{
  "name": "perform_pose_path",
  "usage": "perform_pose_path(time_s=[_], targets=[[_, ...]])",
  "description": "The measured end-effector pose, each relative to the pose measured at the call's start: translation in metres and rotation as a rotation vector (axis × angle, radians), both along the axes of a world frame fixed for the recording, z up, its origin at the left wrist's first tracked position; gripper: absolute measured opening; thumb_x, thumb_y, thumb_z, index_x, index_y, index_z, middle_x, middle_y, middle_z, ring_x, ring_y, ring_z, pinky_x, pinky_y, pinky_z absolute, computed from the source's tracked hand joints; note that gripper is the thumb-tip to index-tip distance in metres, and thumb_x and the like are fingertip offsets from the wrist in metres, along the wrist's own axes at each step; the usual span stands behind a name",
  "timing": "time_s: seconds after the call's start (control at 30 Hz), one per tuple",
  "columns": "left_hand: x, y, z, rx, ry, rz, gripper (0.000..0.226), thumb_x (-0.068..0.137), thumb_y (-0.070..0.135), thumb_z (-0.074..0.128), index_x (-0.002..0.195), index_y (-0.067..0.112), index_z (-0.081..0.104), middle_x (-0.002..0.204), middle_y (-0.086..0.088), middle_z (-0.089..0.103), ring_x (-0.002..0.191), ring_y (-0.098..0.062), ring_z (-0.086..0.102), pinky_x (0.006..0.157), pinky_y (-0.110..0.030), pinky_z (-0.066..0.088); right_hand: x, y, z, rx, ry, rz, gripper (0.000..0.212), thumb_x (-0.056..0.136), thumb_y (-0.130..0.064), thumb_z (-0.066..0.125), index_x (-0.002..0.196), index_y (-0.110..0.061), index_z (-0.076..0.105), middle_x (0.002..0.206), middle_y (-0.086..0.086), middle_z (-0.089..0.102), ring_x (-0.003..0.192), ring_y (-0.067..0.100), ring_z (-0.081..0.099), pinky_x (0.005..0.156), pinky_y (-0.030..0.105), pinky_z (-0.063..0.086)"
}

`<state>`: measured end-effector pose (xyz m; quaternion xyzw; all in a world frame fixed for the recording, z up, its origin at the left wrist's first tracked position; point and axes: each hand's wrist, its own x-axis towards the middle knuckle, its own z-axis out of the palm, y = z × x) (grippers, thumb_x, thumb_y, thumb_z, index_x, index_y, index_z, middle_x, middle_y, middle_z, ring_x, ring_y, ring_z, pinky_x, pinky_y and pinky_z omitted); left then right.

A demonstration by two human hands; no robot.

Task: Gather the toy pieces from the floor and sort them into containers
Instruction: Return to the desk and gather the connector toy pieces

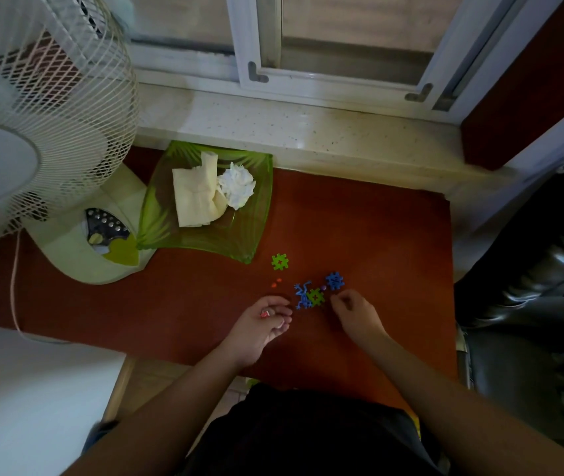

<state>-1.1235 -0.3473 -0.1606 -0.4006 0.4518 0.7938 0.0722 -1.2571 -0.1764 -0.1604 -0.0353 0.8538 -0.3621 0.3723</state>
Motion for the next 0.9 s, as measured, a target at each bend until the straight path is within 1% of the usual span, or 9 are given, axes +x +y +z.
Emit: perform_pose_path(time_s=[0.07, 0.17, 0.27, 0.33, 0.4, 0.53, 0.67, 0.8, 0.9], targets=[[0.0, -0.003, 0.001, 0.014, 0.015, -0.015, 0.029, 0.094, -0.007, 0.046, 0.104, 0.013, 0.064, 0.09, -0.002, 0.064, 0.08, -0.01, 0.06, 0.074, -0.02, 0.049, 0.004, -0.003, -0.006, 0.109, 0.179, 0.248, 0.02, 0.091, -0.041, 0.058, 0.103, -0.026, 0.05, 0.078, -0.006, 0.059, 0.063, 0.011, 0.056, 0.052, 0.023, 0.038], [0.0, -0.006, 0.0, -0.027, -0.042, 0.047, 0.018, 0.098, 0.009, 0.049, 0.101, 0.015, 0.067, 0.074, 0.0, 0.054, 0.065, -0.006, 0.048, 0.061, -0.017, 0.041, 0.01, -0.009, -0.012, 0.197, 0.265, 0.346, 0.03, 0.09, -0.041, 0.061, 0.111, -0.027, 0.044, 0.085, -0.007, 0.057, 0.071, 0.014, 0.058, 0.059, 0.029, 0.045], [-0.001, -0.012, -0.002, -0.342, -0.14, -0.011, 0.019, 0.095, 0.029, 0.057, 0.083, 0.019, 0.069, 0.053, 0.007, 0.048, 0.046, -0.003, 0.043, 0.052, -0.021, 0.035, 0.013, -0.012, -0.015, 0.236, 0.343, 0.356, 0.027, 0.092, -0.04, 0.058, 0.111, -0.026, 0.045, 0.096, -0.004, 0.059, 0.075, 0.014, 0.056, 0.063, 0.03, 0.048], [-0.005, -0.016, 0.0, -0.698, -0.17, -0.11, 0.025, 0.089, 0.037, 0.064, 0.073, 0.018, 0.068, 0.053, 0.009, 0.057, 0.053, -0.005, 0.054, 0.057, -0.029, 0.04, 0.014, -0.013, -0.016, 0.237, 0.357, 0.371, 0.024, 0.094, -0.039, 0.055, 0.11, -0.023, 0.047, 0.102, -0.001, 0.061, 0.079, 0.018, 0.06, 0.066, 0.031, 0.05], [-0.013, -0.02, 0.005, -0.936, -0.178, -0.179, 0.025, 0.087, 0.039, 0.066, 0.074, 0.017, 0.065, 0.062, 0.006, 0.061, 0.067, -0.015, 0.061, 0.065, -0.031, 0.044, 0.012, -0.012, -0.017, 0.248, 0.357, 0.4, 0.024, 0.095, -0.039, 0.052, 0.11, -0.021, 0.047, 0.103, 0.002, 0.061, 0.081, 0.019, 0.06, 0.065, 0.031, 0.047], [-0.031, -0.025, 0.011, -1.171, -0.146, -0.349, 0.026, 0.088, 0.039, 0.064, 0.108, 0.022, 0.059, 0.083, 0.003, 0.067, 0.083, -0.02, 0.063, 0.07, -0.034, 0.048, 0.008, -0.008, -0.015, 0.246, 0.326, 0.418, 0.021, 0.097, -0.038, 0.049, 0.104, -0.019, 0.047, 0.095, 0.0, 0.058, 0.076, 0.017, 0.057, 0.063, 0.03, 0.044], [-0.04, -0.026, 0.002, -1.254, -0.154, -0.528, 0.031, 0.091, 0.033, 0.059, 0.121, 0.027, 0.051, 0.095, 0.003, 0.071, 0.095, -0.024, 0.065, 0.074, -0.037, 0.051, 0.0, -0.005, -0.005, 0.045, 0.046, 0.111, 0.019, 0.1, -0.036, 0.043, 0.098, -0.019, 0.051, 0.075, 0.0, 0.056, 0.056, 0.012, 0.05, 0.046, 0.026, 0.036], [-0.041, -0.028, -0.006, -1.338, -0.099, -0.575, 0.021, 0.093, 0.028, 0.056, 0.114, 0.024, 0.052, 0.103, 0.001, 0.068, 0.095, -0.022, 0.063, 0.071, -0.036, 0.049, -0.003, 0.001, 0.002, -0.399, -0.549, -0.521, 0.02, 0.098, -0.019, 0.045, 0.079, -0.013, 0.045, 0.059, 0.001, 0.043, 0.048, 0.011, 0.034, 0.043, 0.024, 0.026], [-0.042, -0.029, -0.01, -1.421, -0.067, -0.667, 0.022, 0.095, 0.027, 0.052, 0.116, 0.019, 0.051, 0.103, -0.003, 0.066, 0.092, -0.025, 0.064, 0.068, -0.036, 0.048, 0.0, 0.009, 0.002, -0.557, -0.757, -0.681, 0.018, 0.096, -0.018, 0.043, 0.078, -0.013, 0.044, 0.062, 0.004, 0.046, 0.05, 0.014, 0.034, 0.044, 0.025, 0.029]])
